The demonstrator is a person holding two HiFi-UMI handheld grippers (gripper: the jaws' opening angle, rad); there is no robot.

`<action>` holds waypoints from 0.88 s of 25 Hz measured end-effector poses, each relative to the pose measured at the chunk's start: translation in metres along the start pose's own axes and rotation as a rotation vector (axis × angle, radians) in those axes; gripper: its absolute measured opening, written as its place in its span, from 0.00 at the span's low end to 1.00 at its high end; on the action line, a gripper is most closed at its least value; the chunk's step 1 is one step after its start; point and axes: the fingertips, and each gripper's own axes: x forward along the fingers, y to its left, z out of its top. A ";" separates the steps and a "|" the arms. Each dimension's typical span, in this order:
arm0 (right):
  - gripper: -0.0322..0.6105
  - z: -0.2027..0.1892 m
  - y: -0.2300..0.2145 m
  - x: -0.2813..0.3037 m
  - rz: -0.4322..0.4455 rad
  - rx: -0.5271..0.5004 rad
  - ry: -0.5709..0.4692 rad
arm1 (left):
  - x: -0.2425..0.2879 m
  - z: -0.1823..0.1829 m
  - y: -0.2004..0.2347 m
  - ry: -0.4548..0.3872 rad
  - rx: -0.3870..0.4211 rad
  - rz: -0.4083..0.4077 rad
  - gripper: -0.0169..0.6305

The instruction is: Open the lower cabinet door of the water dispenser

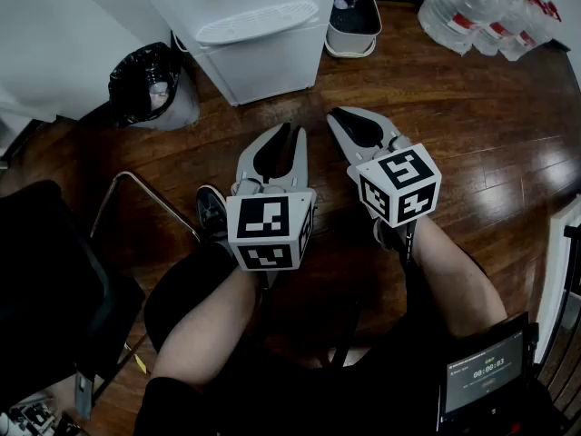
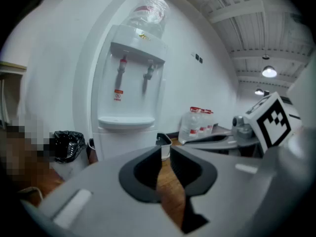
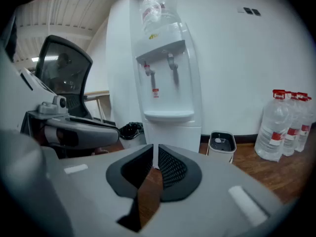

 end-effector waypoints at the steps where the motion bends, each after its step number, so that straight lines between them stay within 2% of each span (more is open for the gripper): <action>1: 0.12 -0.006 -0.001 0.003 0.003 0.001 0.024 | 0.003 -0.005 0.001 0.020 -0.013 0.001 0.14; 6: 0.17 -0.018 -0.017 0.019 0.008 0.000 0.098 | 0.019 -0.019 -0.003 0.117 -0.104 -0.037 0.14; 13: 0.17 -0.031 -0.048 0.048 0.024 -0.040 0.199 | 0.050 -0.011 -0.002 0.165 -0.131 -0.102 0.17; 17: 0.17 -0.041 -0.063 0.073 0.046 -0.065 0.265 | 0.069 -0.006 0.007 0.195 -0.196 -0.116 0.18; 19: 0.18 -0.043 -0.070 0.086 0.057 -0.054 0.285 | 0.078 -0.006 0.008 0.223 -0.225 -0.135 0.20; 22: 0.22 -0.041 -0.082 0.108 0.067 -0.040 0.300 | 0.094 -0.008 0.015 0.257 -0.221 -0.142 0.21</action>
